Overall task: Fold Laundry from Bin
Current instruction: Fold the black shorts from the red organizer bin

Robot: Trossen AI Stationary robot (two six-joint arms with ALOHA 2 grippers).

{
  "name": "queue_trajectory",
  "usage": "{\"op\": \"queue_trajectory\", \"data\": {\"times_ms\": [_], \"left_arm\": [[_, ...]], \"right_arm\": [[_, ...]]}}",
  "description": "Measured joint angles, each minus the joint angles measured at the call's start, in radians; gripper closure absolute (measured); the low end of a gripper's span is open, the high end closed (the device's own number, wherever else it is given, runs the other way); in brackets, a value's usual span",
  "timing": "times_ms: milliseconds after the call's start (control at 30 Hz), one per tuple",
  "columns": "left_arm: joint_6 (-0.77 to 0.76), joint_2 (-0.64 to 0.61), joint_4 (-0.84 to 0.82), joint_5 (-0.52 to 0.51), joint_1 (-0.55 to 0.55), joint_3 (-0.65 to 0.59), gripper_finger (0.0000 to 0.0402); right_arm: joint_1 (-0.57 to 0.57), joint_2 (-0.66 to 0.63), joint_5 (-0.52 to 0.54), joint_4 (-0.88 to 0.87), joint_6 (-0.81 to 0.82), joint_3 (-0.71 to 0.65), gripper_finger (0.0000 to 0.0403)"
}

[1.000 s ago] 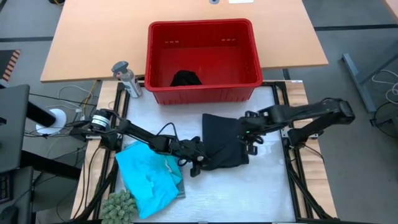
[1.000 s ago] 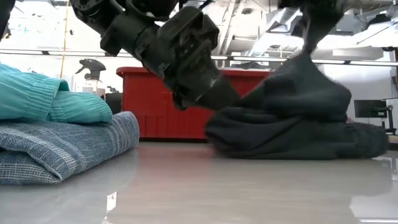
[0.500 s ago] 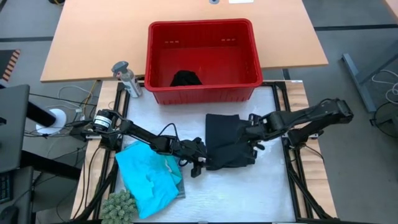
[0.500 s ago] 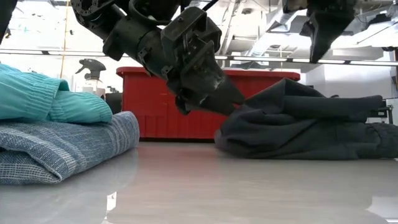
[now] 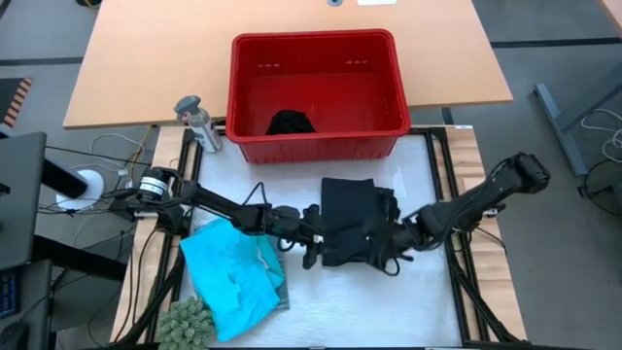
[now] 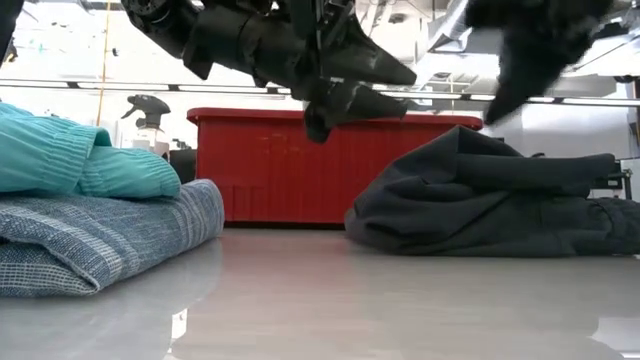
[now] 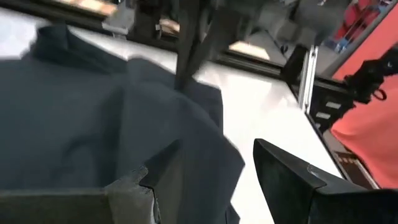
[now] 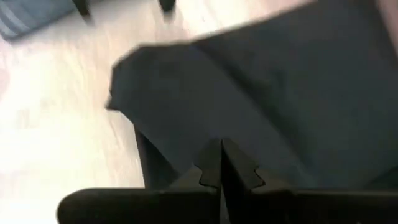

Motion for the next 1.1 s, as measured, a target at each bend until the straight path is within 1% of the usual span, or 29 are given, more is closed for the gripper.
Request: {"op": "queue_trajectory", "data": {"times_ms": [100, 233, 333, 400, 500, 700, 833, 933, 1100], "left_arm": [[0.023, -0.001, 0.009, 0.002, 0.002, 0.0, 0.0223], [0.049, 0.0, -0.018, 0.0, 0.001, 0.0, 0.0223], [0.053, 0.005, -0.02, -0.001, 0.001, 0.0, 0.0223], [0.052, 0.03, -0.004, 0.001, 0.002, 0.0, 0.0223], [0.029, 0.088, 0.025, 0.021, 0.002, 0.003, 0.0223], [-0.023, 0.176, 0.076, 0.008, 0.002, 0.003, 0.0223], [-0.062, 0.225, 0.107, 0.01, 0.003, 0.016, 0.0223], [-0.066, 0.264, 0.107, 0.041, -0.001, 0.044, 0.0223], [-0.085, 0.323, 0.08, 0.105, -0.006, 0.09, 0.0223]], "right_arm": [[0.039, 0.007, -0.001, 0.088, 0.1, -0.097, 0.0373], [0.096, 0.005, -0.005, 0.215, 0.246, -0.217, 0.0387], [0.139, 0.005, 0.001, 0.269, 0.312, -0.275, 0.0386], [0.155, 0.005, 0.007, 0.281, 0.35, -0.298, 0.0378], [0.166, 0.005, 0.002, 0.281, 0.36, -0.316, 0.037], [0.17, 0.005, -0.068, 0.285, 0.371, -0.356, 0.0382], [0.17, 0.006, -0.08, 0.284, 0.37, -0.363, 0.0377], [0.17, 0.006, -0.086, 0.282, 0.362, -0.363, 0.037], [0.17, 0.009, -0.096, 0.281, 0.352, -0.363, 0.0371]]}}
